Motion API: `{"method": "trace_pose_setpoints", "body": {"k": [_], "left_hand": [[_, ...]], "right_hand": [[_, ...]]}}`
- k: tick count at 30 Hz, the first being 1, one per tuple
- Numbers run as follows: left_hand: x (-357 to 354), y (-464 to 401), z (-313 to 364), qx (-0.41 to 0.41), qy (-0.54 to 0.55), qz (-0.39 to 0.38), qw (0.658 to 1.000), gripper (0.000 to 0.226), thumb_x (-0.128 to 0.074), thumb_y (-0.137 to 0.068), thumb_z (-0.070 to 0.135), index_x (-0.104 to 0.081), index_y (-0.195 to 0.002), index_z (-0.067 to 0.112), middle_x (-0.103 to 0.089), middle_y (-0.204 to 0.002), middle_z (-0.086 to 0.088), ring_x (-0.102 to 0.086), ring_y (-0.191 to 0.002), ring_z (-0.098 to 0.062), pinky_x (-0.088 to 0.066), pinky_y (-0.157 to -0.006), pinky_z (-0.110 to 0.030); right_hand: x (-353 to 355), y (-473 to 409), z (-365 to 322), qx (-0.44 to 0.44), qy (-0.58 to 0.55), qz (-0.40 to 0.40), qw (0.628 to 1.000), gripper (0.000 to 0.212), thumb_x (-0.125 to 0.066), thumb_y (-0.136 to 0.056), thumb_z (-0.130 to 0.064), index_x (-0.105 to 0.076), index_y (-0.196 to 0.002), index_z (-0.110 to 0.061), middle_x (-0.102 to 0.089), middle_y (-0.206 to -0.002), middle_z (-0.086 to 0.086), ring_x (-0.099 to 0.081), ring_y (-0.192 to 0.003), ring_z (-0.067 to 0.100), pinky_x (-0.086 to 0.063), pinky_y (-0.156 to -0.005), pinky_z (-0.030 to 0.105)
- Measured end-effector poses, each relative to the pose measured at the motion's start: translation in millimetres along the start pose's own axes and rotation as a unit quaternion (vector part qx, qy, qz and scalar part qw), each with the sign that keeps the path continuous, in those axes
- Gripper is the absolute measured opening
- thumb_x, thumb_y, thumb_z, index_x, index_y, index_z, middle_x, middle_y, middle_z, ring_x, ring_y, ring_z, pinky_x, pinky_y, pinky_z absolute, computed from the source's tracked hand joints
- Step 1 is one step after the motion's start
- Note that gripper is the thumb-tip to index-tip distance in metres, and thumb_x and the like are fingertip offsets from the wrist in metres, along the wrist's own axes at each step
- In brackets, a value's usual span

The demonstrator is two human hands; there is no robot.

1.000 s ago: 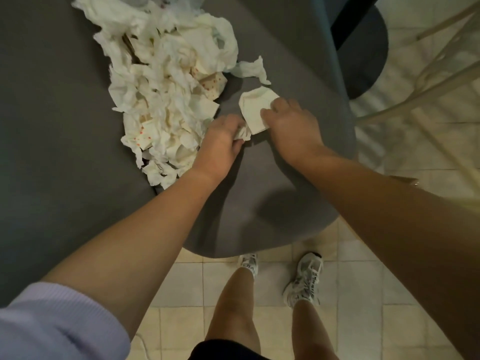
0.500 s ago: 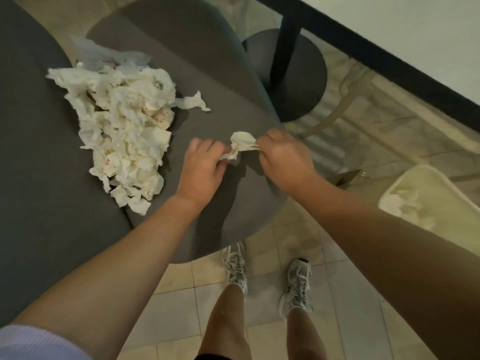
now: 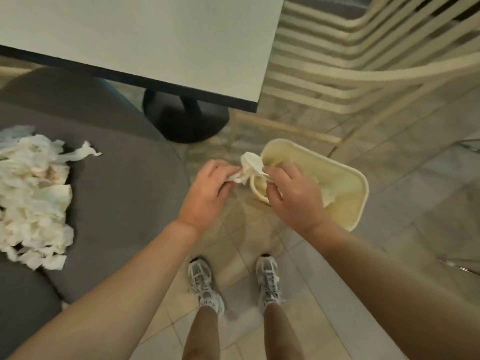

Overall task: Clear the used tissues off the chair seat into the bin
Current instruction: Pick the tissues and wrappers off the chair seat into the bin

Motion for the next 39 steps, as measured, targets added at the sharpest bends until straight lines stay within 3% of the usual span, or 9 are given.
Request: {"method": "trace_pose_setpoints", "body": {"k": [4,6,11,14,19,28,30,34,39], "left_hand": [[-45.4,-20.0,34.7,-0.008,0.017,-0.063,0.998,0.029,-0.064,-0.081,0.001,-0.059,-0.11,0.006,-0.048,-0.105,0.0,-0.048,-0.096,-0.01,-0.045,-0.085,-0.025],[-63.2,-28.3,46.0,-0.004,0.011,-0.081,0.997,0.029,-0.062,-0.081,0.0,-0.06,-0.109,0.007,-0.05,-0.109,-0.005,-0.048,-0.101,-0.014,-0.044,-0.089,-0.029],[-97.7,-39.2,57.3,0.02,0.021,-0.178,0.984,0.036,-0.062,-0.08,-0.004,-0.061,-0.113,0.011,-0.045,-0.132,-0.01,-0.041,-0.126,-0.021,-0.033,-0.104,-0.025],[-103.2,-36.9,55.9,0.052,0.02,-0.208,0.977,0.034,-0.066,-0.081,0.006,-0.062,-0.113,0.017,-0.044,-0.135,-0.003,-0.038,-0.128,-0.017,-0.035,-0.107,-0.037],[-91.4,-30.7,55.9,0.071,-0.016,-0.159,0.985,0.013,-0.062,-0.087,0.015,-0.068,-0.098,0.015,-0.052,-0.122,-0.001,-0.043,-0.118,-0.016,-0.033,-0.102,-0.03],[-17.6,29.2,10.4,0.172,-0.059,-0.058,0.982,0.018,-0.057,-0.088,0.024,-0.07,-0.093,0.013,-0.058,-0.109,-0.004,-0.051,-0.105,-0.018,-0.037,-0.095,-0.029],[7.8,44.3,-6.4,0.199,-0.069,-0.023,0.977,0.019,-0.056,-0.085,0.022,-0.07,-0.092,0.011,-0.06,-0.106,-0.006,-0.052,-0.101,-0.019,-0.033,-0.092,-0.021],[52.3,79.8,-42.8,0.242,-0.099,0.042,0.964,0.017,-0.057,-0.082,0.015,-0.069,-0.094,0.01,-0.061,-0.102,-0.008,-0.052,-0.097,-0.024,-0.028,-0.088,-0.015],[100.8,131.1,-102.2,0.32,-0.123,0.118,0.932,0.022,-0.056,-0.081,0.013,-0.067,-0.1,0.012,-0.06,-0.106,-0.007,-0.049,-0.103,-0.025,-0.028,-0.091,-0.019]], "right_hand": [[28.4,35.3,54.9,-0.09,0.016,-0.012,0.996,0.029,-0.044,-0.075,-0.008,-0.068,-0.088,0.0,-0.064,-0.077,0.014,-0.062,-0.069,0.033,-0.05,-0.05,0.029],[37.1,47.4,73.4,-0.125,0.031,-0.036,0.991,0.028,-0.042,-0.073,-0.007,-0.067,-0.084,0.001,-0.063,-0.075,0.014,-0.062,-0.068,0.034,-0.049,-0.05,0.028],[47.0,66.3,100.2,-0.173,0.095,-0.11,0.974,0.041,-0.045,-0.08,-0.036,-0.067,-0.099,-0.007,-0.069,-0.09,0.009,-0.064,-0.082,0.033,-0.052,-0.067,0.038],[49.3,67.4,104.9,-0.175,0.093,-0.107,0.974,0.038,-0.043,-0.082,-0.032,-0.067,-0.099,-0.009,-0.07,-0.09,0.008,-0.065,-0.081,0.032,-0.051,-0.067,0.038],[41.6,58.1,101.3,-0.145,0.054,-0.114,0.981,0.033,-0.042,-0.082,-0.024,-0.067,-0.096,-0.009,-0.068,-0.087,0.008,-0.063,-0.077,0.032,-0.053,-0.065,0.04],[0.2,12.3,19.7,-0.024,0.029,-0.209,0.977,0.033,-0.039,-0.079,-0.02,-0.068,-0.091,-0.009,-0.067,-0.084,0.009,-0.062,-0.075,0.032,-0.052,-0.061,0.036],[-12.3,-2.9,-10.1,-0.001,0.01,-0.228,0.974,0.026,-0.045,-0.082,-0.017,-0.067,-0.091,-0.007,-0.067,-0.088,0.011,-0.062,-0.08,0.033,-0.052,-0.066,0.039],[-49.4,-27.0,-68.3,0.055,-0.038,-0.298,0.952,0.03,-0.049,-0.09,-0.016,-0.057,-0.119,-0.011,-0.057,-0.117,0.012,-0.05,-0.11,0.032,-0.046,-0.089,0.043],[-106.9,-49.7,-150.8,0.093,-0.08,-0.372,0.92,0.045,-0.046,-0.093,-0.018,-0.04,-0.137,-0.017,-0.046,-0.129,0.008,-0.041,-0.121,0.028,-0.043,-0.097,0.044]]}}
Point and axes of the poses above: each hand's wrist, its own y-axis away from the middle knuckle, its own x-axis out of the back of the hand, z = x × y, the point moved 1 cm from there along -y, towards the middle knuckle
